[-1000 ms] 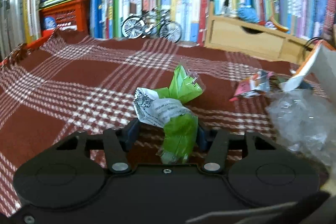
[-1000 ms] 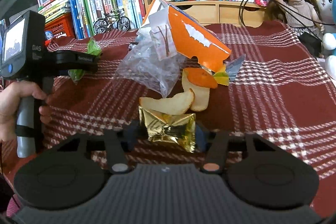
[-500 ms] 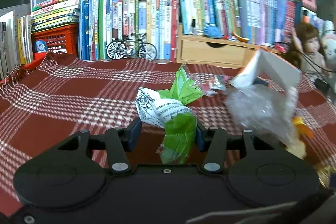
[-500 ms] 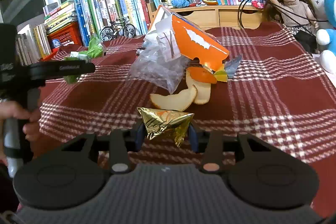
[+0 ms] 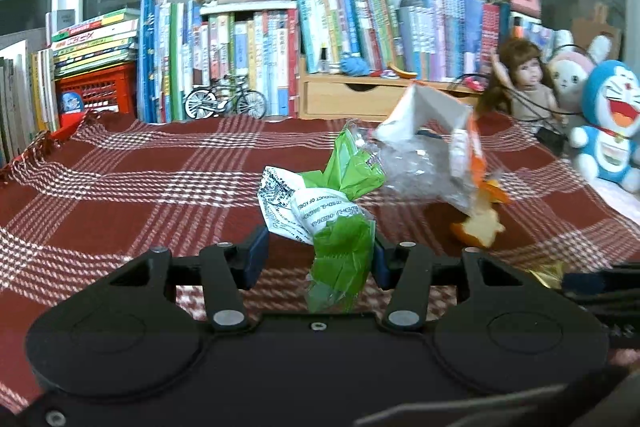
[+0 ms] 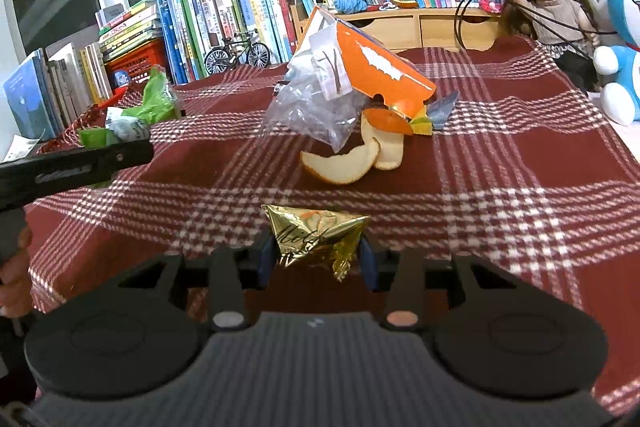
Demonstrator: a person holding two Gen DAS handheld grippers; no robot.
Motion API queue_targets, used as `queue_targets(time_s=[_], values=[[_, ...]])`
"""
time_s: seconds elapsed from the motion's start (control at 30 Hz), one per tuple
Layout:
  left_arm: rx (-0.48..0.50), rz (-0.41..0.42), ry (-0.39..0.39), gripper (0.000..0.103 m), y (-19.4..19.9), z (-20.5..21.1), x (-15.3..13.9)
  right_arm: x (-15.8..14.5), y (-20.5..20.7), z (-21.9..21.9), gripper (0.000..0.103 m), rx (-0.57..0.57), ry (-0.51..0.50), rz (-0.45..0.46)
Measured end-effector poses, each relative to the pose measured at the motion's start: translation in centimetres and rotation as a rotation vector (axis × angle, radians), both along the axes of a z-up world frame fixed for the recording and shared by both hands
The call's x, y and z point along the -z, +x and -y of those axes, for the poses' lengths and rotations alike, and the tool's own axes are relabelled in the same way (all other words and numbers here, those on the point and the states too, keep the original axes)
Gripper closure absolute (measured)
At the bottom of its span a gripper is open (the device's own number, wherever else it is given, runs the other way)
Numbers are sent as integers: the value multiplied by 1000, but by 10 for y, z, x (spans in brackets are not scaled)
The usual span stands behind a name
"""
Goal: Collect trash
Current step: 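Carry both wrappers off the table edge down over the black bin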
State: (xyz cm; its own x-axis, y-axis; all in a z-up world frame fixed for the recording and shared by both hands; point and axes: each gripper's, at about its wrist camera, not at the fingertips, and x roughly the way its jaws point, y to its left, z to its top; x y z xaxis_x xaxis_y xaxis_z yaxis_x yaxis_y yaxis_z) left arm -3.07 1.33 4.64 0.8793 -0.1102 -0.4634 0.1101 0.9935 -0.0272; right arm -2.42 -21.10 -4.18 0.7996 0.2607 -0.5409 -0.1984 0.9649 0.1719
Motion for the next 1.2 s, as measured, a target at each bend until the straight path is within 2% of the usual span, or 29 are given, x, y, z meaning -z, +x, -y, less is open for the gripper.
queue_targets(time_s=[0.43,0.6,0.73,0.83,0.93,1.03,1.2], values=[[136,7,-31,54,-99,15,1,-3,-48,-3,56,-55,18,-19],[180,-34,-29,54,-134,14,6,-4,-78,-6,56,-110,33,-40],[202,-112,-39,54,-162,10,14,0,-102,-9,55,-163,33,-69],[226,-203,-71,54,-178,6,21,7,-118,-10,55,-206,46,-105],[250,-288,-60,54,-186,5,33,15,-131,-11,55,-242,32,-129],[250,-369,-60,54,-186,4,51,29,-136,-13,55,-272,21,-173],[256,-555,-90,54,-167,5,85,62,-132,-21,55,-304,-8,-263]])
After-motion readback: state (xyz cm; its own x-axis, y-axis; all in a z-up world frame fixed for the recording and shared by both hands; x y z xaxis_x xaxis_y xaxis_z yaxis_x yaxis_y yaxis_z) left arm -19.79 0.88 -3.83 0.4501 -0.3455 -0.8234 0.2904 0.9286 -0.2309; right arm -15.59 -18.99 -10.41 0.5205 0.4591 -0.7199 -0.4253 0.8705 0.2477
